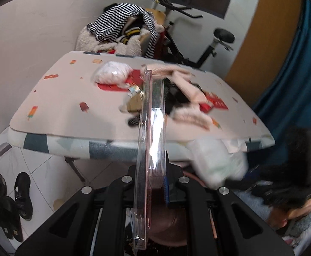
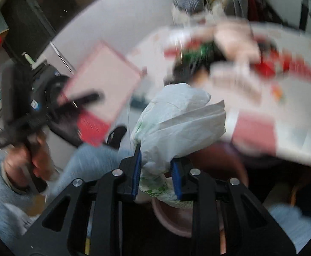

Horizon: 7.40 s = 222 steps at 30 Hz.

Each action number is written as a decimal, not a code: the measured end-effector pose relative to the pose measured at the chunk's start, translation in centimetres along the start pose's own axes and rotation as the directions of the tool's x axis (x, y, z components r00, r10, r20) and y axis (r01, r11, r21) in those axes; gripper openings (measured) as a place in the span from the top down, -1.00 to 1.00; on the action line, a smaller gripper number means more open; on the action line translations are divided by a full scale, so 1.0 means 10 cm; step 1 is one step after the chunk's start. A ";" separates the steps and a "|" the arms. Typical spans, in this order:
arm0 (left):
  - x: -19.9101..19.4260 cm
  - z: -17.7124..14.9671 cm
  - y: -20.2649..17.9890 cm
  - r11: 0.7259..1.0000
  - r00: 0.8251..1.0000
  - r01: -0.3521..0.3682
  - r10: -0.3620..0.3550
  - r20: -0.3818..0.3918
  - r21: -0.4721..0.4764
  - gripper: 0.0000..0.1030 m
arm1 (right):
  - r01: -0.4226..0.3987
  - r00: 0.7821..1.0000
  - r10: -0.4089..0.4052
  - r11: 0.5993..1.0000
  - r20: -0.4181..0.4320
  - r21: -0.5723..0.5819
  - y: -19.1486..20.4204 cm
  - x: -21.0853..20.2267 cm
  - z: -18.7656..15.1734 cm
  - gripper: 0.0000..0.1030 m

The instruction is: Collect trash

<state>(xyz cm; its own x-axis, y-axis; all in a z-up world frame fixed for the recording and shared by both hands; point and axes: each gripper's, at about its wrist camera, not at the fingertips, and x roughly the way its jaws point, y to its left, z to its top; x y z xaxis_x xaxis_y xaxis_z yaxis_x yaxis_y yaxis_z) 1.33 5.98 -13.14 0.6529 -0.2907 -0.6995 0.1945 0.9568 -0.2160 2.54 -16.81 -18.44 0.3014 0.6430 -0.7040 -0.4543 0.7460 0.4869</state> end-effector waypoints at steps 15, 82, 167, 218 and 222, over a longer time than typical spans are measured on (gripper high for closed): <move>0.22 -0.51 -0.21 0.999 0.995 0.039 -0.038 -0.095 0.009 0.77 | 0.164 0.981 -0.120 0.932 -0.151 0.324 -0.77 0.70 -0.52 0.22; 0.42 -0.15 0.36 0.979 0.987 -0.055 0.083 0.139 -0.195 -0.65 | 0.415 0.820 -0.451 0.893 0.354 0.175 -0.68 -0.34 0.42 -0.89; 0.67 0.12 0.58 0.951 0.983 -0.126 0.158 0.096 -0.282 -0.68 | 0.519 0.850 -0.525 0.849 0.043 0.101 -2.04 0.04 0.94 -0.57; 1.64 2.11 0.89 0.996 0.994 -0.092 0.092 -0.059 0.006 0.15 | 0.361 0.859 -0.404 0.913 0.315 0.187 -1.19 -0.90 1.14 0.52; 1.15 1.92 0.58 0.999 1.000 -0.017 0.018 -0.016 0.032 0.15 | 0.340 0.862 -0.386 0.921 0.328 0.189 -1.04 -0.95 1.05 0.51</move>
<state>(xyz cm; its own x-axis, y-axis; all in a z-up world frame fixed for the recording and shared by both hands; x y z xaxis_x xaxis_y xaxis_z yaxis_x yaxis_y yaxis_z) 24.02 8.33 -9.36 0.6446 -0.2739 -0.7138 0.2068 0.9613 -0.1820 13.24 -28.90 -11.34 0.7102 0.3236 -0.6252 -0.1576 0.9386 0.3069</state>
